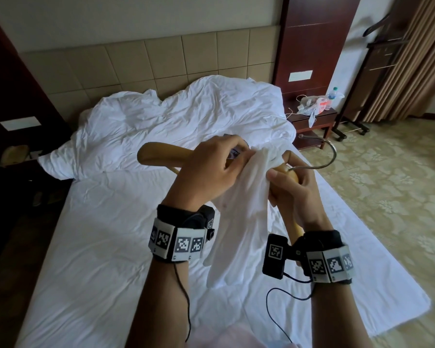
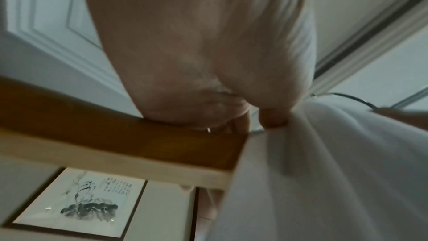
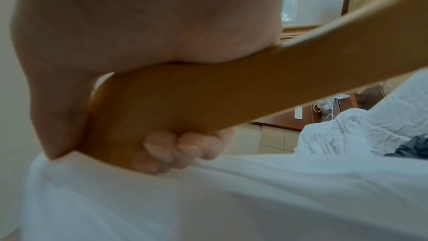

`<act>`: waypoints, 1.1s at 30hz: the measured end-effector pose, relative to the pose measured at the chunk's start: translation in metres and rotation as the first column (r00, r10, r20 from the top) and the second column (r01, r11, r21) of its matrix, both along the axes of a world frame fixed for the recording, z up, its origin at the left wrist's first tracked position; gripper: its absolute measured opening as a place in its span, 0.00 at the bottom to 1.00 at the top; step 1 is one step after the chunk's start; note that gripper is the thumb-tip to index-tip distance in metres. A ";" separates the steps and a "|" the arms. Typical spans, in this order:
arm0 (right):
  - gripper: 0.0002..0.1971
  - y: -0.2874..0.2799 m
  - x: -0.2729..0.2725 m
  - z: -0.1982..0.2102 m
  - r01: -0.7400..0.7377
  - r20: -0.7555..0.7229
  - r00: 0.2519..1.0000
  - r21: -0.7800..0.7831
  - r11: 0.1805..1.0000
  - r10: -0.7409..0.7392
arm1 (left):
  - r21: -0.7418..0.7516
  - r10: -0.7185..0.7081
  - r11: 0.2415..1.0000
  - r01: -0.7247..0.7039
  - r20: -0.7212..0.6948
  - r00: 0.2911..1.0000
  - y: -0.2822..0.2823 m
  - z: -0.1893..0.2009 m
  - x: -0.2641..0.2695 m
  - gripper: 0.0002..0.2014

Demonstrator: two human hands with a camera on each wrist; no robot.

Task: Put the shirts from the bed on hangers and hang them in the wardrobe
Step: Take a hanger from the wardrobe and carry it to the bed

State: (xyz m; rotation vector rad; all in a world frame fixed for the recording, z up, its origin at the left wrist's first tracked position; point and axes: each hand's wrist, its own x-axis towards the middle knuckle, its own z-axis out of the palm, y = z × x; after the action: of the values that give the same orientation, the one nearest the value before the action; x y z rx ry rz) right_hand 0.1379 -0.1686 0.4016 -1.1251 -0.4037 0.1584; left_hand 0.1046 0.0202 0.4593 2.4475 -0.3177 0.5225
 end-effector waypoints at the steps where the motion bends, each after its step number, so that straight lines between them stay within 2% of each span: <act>1: 0.16 0.001 0.000 0.001 -0.012 0.004 1.000 -0.015 1.000 0.012 | 0.065 0.048 0.997 -0.045 -0.037 0.998 -0.003 0.000 -0.001 0.17; 3: 0.17 0.003 0.000 0.001 -0.019 0.015 1.000 -0.030 0.999 0.019 | 0.153 0.123 0.982 -0.109 -0.087 0.989 -0.011 0.001 -0.004 0.23; 4: 0.20 0.004 0.001 0.002 -0.020 0.018 1.000 -0.030 0.999 0.020 | 0.174 0.149 0.976 -0.134 -0.074 0.986 -0.014 0.000 -0.004 0.25; 6: 0.23 0.007 0.002 0.001 -0.005 0.028 1.000 -0.052 0.999 0.007 | 0.208 0.199 0.958 -0.198 0.014 0.980 -0.015 0.000 -0.004 0.26; 10: 0.18 0.007 0.001 0.007 0.010 0.116 0.993 -0.235 0.972 0.018 | 0.155 0.298 0.936 -0.316 0.127 0.946 -0.007 0.000 -0.003 0.29; 12: 0.17 0.004 0.004 0.006 -0.010 0.135 0.989 -0.360 0.933 0.063 | 0.132 0.371 0.912 -0.389 0.143 0.918 0.001 0.000 -0.002 0.31; 15: 0.23 -0.003 0.009 -0.002 -0.091 0.092 0.982 -0.532 0.842 0.165 | 0.046 0.476 0.871 -0.489 0.166 0.863 0.020 -0.001 -0.002 0.33; 18: 0.27 -0.004 0.009 -0.013 0.002 0.200 0.964 -0.657 0.754 0.172 | -0.028 0.547 0.834 -0.551 0.173 0.819 0.034 -0.001 -0.004 0.36; 21: 0.35 0.005 0.009 -0.016 0.121 0.298 0.950 -0.626 0.770 0.093 | -0.029 0.537 0.841 -0.540 0.152 0.830 0.036 0.000 -0.007 0.35; 23: 0.38 0.009 0.012 -0.016 0.150 0.325 0.943 -0.611 0.777 0.074 | -0.001 0.512 0.856 -0.518 0.146 0.846 0.032 0.002 -0.010 0.33; 26: 0.36 0.013 0.013 -0.017 0.138 0.335 0.938 -0.600 0.788 0.091 | 0.013 0.454 0.888 -0.460 0.138 0.880 0.025 0.006 -0.014 0.29; 30: 0.35 0.017 0.010 -0.016 0.146 0.349 0.933 -0.592 0.792 0.088 | 0.035 0.436 0.892 -0.451 0.195 0.878 0.022 0.008 -0.014 0.37; 33: 0.29 0.018 0.007 -0.010 0.199 0.396 0.916 -0.595 0.779 0.069 | 0.032 0.426 0.895 -0.444 0.231 0.875 0.015 0.010 -0.014 0.37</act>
State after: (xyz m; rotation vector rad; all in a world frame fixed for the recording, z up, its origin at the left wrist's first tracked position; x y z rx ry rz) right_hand 0.1447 -0.1503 0.3913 -1.8515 -0.7065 -0.0109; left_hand 0.0901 0.0355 0.4692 2.5517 0.1406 0.9949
